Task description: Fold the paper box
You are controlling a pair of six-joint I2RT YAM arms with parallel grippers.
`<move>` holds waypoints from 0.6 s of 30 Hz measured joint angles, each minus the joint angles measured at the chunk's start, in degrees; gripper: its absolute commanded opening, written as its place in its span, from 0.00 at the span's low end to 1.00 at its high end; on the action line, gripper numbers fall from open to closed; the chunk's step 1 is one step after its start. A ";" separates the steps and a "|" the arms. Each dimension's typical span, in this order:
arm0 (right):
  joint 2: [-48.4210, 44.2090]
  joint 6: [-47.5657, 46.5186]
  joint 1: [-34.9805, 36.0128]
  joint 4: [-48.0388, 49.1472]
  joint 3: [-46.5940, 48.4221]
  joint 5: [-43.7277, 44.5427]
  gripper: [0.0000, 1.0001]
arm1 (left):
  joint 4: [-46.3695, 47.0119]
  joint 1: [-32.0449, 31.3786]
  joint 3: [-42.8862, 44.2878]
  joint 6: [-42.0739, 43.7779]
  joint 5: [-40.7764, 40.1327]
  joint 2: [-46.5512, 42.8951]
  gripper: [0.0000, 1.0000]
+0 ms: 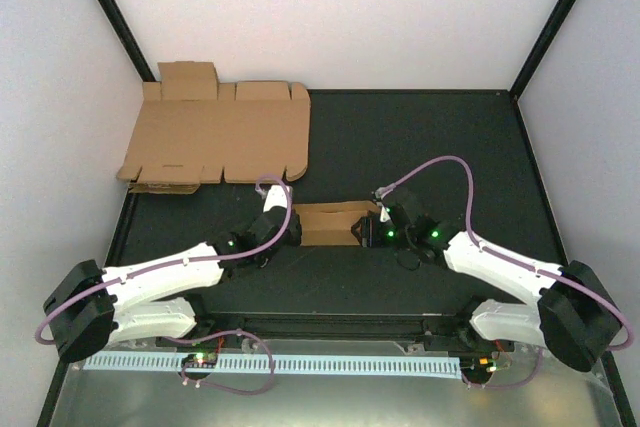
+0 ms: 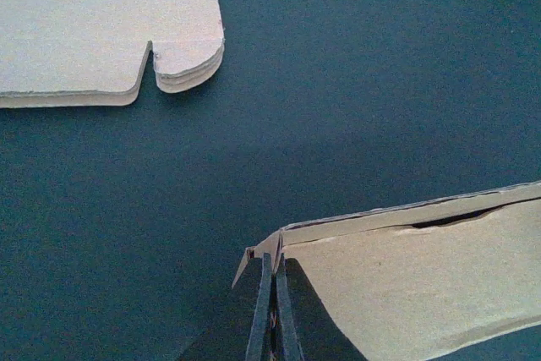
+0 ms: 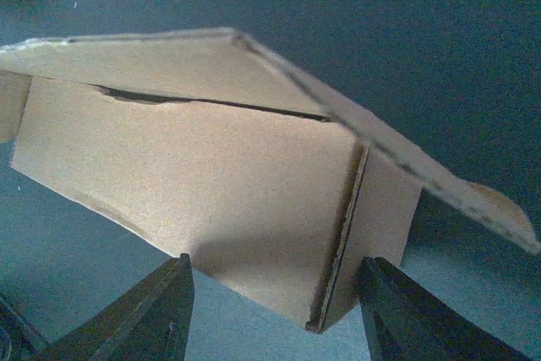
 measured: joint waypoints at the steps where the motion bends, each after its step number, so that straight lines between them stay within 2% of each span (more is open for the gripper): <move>1: 0.20 -0.11 0.00 0.00 0.00 -0.13 0.57 | -0.48 0.00 0.28 -0.22 0.07 0.04 0.02; 9: 0.74 -0.66 0.00 -0.02 -0.02 -0.39 0.56 | -3.80 0.04 2.91 -3.72 0.24 1.75 0.02; 18: 0.74 -1.18 -0.02 0.02 -0.02 -0.37 0.56 | -2.71 0.07 3.06 -6.71 -0.59 2.99 0.02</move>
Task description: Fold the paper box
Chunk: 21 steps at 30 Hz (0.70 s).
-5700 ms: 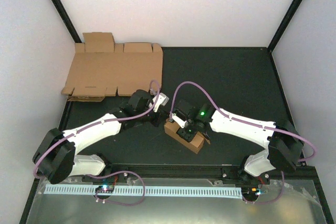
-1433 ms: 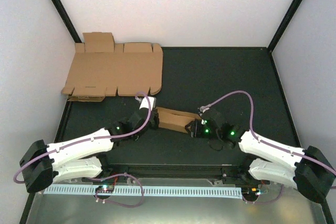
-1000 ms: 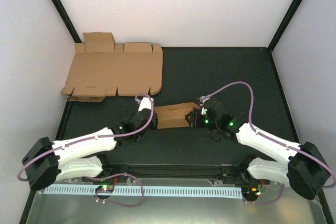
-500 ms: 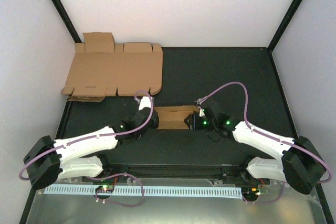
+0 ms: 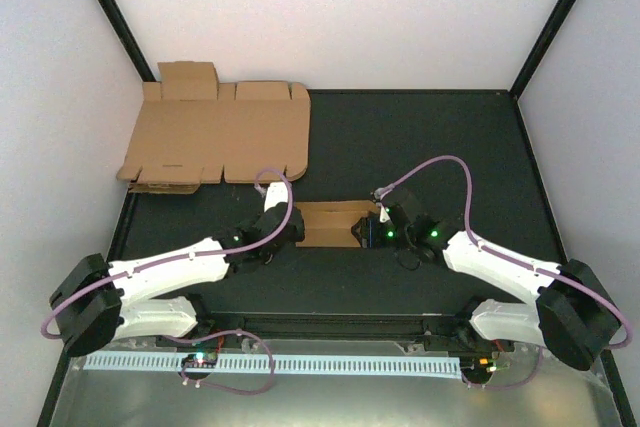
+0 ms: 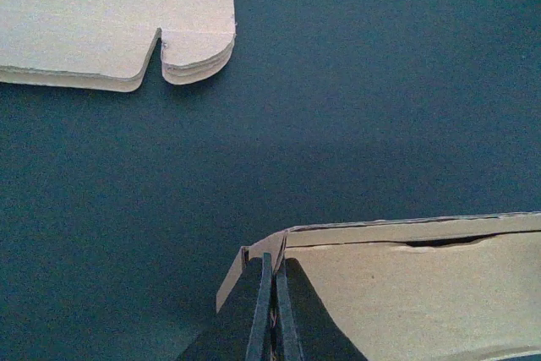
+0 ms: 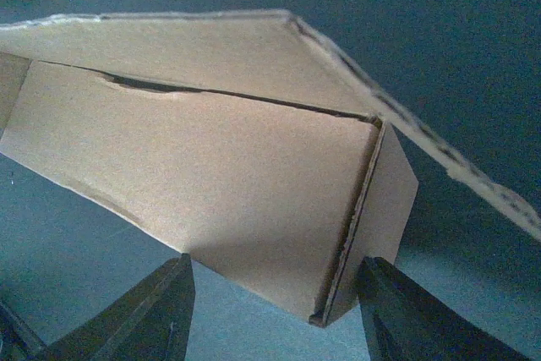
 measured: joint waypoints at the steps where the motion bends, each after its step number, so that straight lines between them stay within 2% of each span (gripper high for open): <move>1: 0.00 -0.02 0.02 0.02 0.02 0.00 0.56 | 0.09 0.00 0.00 -0.22 -0.09 0.07 0.02; 14: -0.02 -1.01 -0.02 -0.04 0.02 0.22 0.58 | 0.50 0.22 -0.02 1.01 -0.17 0.44 0.01; 21: -2.25 -4.17 0.09 -1.33 0.98 0.83 0.76 | 1.11 0.22 -0.94 2.16 0.50 -0.50 0.02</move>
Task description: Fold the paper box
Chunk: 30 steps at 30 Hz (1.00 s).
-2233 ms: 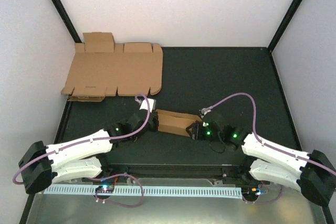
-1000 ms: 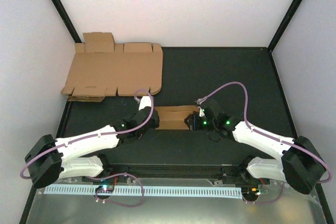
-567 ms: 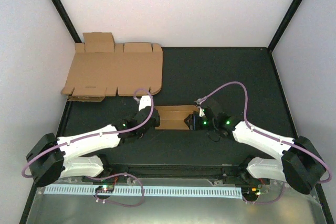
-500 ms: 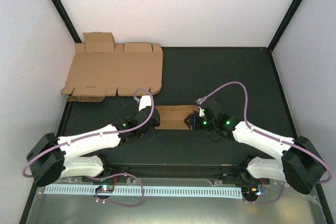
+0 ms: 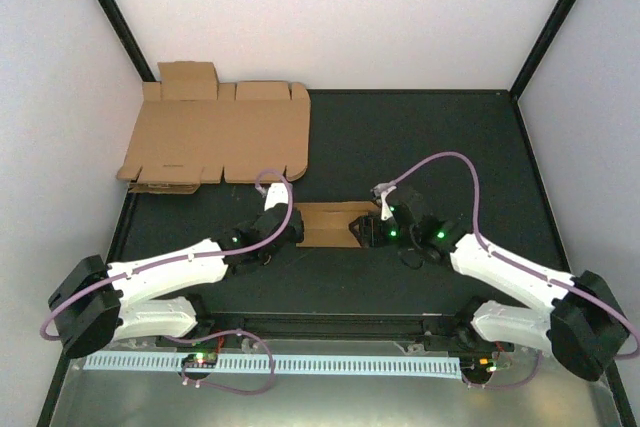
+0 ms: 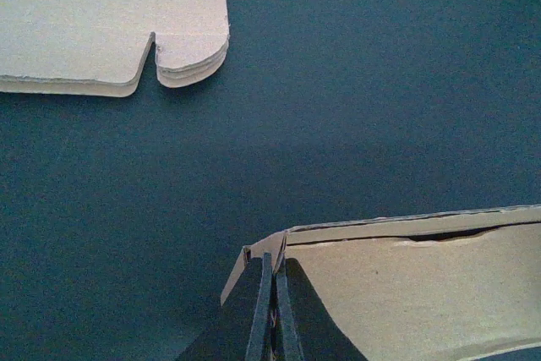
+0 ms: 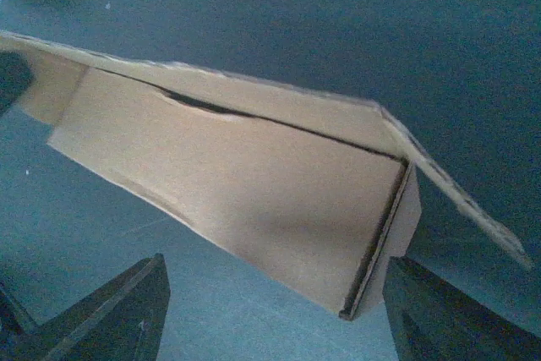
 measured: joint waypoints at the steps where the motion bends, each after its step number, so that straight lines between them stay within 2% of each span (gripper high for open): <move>1: -1.14 -0.83 0.00 -0.35 0.13 0.26 0.77 | 0.00 0.00 -0.02 0.04 0.09 -0.02 0.02; 8: -6.38 -4.63 0.00 -6.47 3.26 5.51 0.77 | 0.02 -0.02 0.00 0.76 0.87 -0.24 0.02; 17: -4.57 -10.40 0.00 -12.22 6.88 12.90 0.77 | 0.00 -0.02 0.00 1.16 1.05 -0.26 0.02; 25: 1.25 -15.15 0.00 -12.15 7.61 14.25 0.56 | -0.07 -0.02 0.00 1.16 1.05 -0.37 0.02; 30: 4.37 -16.15 0.00 -12.00 8.81 16.22 0.52 | -0.63 -0.04 0.00 1.16 1.42 -0.85 0.01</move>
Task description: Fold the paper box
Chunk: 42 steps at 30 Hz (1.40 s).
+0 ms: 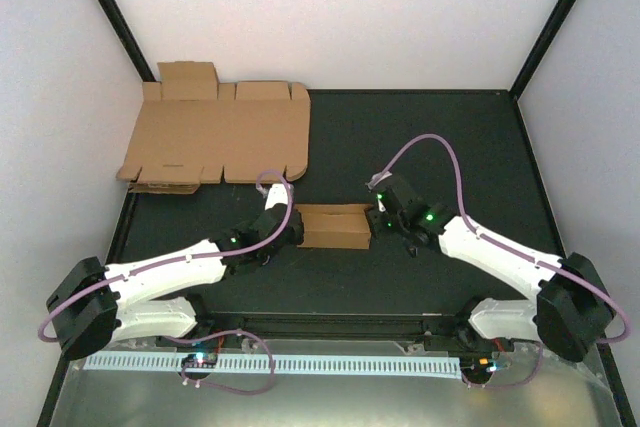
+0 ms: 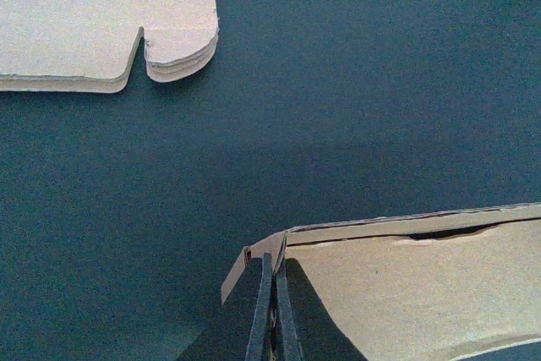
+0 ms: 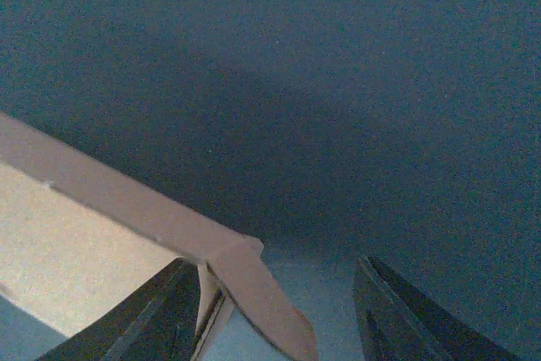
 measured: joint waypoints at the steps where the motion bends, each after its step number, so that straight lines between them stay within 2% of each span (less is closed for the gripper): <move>1: 0.57 -0.11 0.00 -0.04 0.48 0.24 0.52 | -0.09 0.00 0.00 0.00 0.07 -0.07 0.02; 3: 1.66 -0.20 0.00 -0.07 1.40 0.50 0.47 | -0.15 0.00 0.00 0.00 0.15 -0.09 0.02; 9: 1.97 0.28 0.00 -0.07 2.01 0.09 0.42 | -0.13 0.00 0.00 -0.02 0.20 -0.09 0.01; 15: 1.55 1.07 0.00 -0.11 2.08 -2.67 0.42 | -0.11 0.00 0.00 -0.02 0.20 -0.09 0.02; 16: 1.57 1.14 0.00 -0.17 2.08 -2.91 0.40 | -0.11 0.00 0.00 -0.02 0.20 -0.11 0.02; 18: 1.84 1.36 0.00 -0.37 2.16 -3.26 0.28 | -0.13 0.00 -0.04 -0.02 0.22 -0.15 0.02; 19: 2.12 1.20 0.00 -0.52 2.29 -3.30 0.25 | -0.11 0.00 -0.04 -0.02 0.22 -0.15 0.02; 24: 3.19 2.36 0.00 -2.49 3.54 -4.92 0.24 | -0.13 0.00 -0.07 -0.09 0.28 -0.20 0.02; 28: 2.89 4.15 0.00 -5.53 5.75 -6.82 0.20 | -0.15 0.00 -0.07 -0.24 0.57 -0.31 0.02; 30: 2.93 5.29 0.00 -7.56 7.39 -7.67 0.15 | -0.17 0.00 -0.09 -0.28 0.57 -0.31 0.02; 36: 4.79 8.28 -0.07 -12.79 11.82 -7.67 0.14 | -0.33 -0.07 -0.20 -0.50 0.31 -0.44 0.02; 42: 4.94 11.34 -0.07 -14.43 11.89 -7.98 0.20 | -0.26 -0.81 -0.26 -1.38 0.31 -0.52 0.02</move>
